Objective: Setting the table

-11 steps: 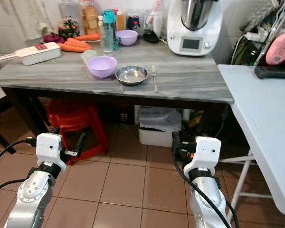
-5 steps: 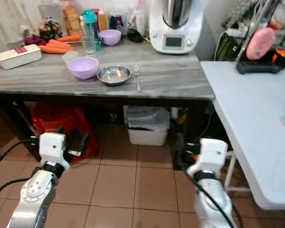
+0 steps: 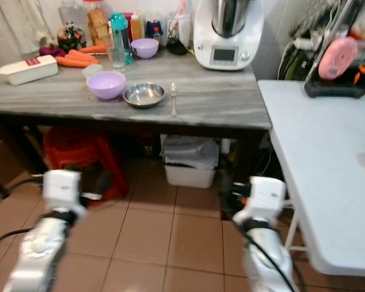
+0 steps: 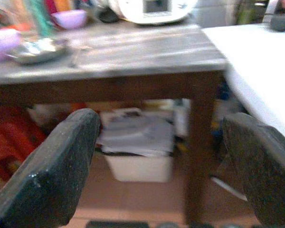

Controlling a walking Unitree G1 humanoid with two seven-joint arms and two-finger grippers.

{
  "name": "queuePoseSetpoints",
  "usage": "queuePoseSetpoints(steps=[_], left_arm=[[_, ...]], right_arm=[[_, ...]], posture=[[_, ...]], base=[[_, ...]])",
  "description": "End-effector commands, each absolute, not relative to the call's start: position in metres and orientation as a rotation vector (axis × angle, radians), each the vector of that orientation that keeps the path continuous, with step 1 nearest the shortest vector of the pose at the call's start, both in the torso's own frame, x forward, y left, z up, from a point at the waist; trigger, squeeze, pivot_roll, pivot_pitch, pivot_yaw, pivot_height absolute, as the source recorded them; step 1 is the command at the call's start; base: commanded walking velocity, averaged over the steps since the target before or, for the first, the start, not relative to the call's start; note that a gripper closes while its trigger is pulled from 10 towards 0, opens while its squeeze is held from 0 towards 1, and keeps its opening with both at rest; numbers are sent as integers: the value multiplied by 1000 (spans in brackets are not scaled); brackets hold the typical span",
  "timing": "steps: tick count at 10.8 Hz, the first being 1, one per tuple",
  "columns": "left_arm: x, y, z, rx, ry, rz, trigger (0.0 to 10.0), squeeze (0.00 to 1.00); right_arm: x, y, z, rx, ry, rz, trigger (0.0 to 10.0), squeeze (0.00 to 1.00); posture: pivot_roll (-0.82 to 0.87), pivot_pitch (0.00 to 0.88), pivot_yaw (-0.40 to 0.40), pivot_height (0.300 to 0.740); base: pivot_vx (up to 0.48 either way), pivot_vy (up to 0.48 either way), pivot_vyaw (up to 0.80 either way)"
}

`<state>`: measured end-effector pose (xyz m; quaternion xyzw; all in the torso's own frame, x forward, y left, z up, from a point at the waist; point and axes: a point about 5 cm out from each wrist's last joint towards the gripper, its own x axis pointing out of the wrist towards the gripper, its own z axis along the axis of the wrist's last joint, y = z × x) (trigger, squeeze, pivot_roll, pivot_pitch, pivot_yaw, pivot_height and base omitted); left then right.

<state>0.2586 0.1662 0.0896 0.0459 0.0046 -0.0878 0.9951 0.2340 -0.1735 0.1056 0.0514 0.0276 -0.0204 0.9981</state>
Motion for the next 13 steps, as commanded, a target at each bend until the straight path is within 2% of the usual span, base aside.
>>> queuePoseSetpoints(steps=[1,13], left_arm=[[260,174,92,108,8,-156,10000,0],[257,171,91,94,12,-155,10000,0]], right_arm=[[236,-170,111,119,35,-32,10000,0],[240,-171,112,101,33,-21,10000,0]], posture=[[0,0,5,740],[7,0,-12,740]], base=[[0,-401,-438],[0,-422,-33]])
